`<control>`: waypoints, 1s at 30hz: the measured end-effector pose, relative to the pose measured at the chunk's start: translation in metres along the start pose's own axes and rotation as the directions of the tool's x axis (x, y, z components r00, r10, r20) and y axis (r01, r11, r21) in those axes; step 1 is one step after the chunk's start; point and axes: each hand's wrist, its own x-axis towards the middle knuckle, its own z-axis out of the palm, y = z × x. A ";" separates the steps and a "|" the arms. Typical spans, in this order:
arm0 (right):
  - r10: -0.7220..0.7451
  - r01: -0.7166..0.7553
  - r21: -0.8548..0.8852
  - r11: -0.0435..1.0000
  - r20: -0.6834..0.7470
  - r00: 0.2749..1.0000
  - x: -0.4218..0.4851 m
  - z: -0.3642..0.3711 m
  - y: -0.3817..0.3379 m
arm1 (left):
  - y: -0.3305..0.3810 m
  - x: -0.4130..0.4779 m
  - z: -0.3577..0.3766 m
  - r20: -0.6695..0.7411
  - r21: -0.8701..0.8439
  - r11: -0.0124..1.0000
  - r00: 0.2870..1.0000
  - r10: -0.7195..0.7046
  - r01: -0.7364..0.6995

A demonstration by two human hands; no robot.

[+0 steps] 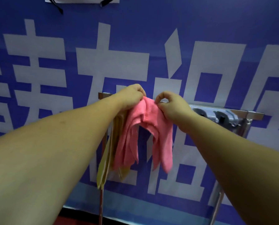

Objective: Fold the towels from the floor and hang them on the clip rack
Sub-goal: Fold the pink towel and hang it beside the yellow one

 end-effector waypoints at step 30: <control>-0.248 0.253 -0.687 0.681 0.108 0.963 -0.032 0.078 0.018 | -0.049 -0.029 0.035 0.079 0.712 0.642 0.940 0.332 -0.287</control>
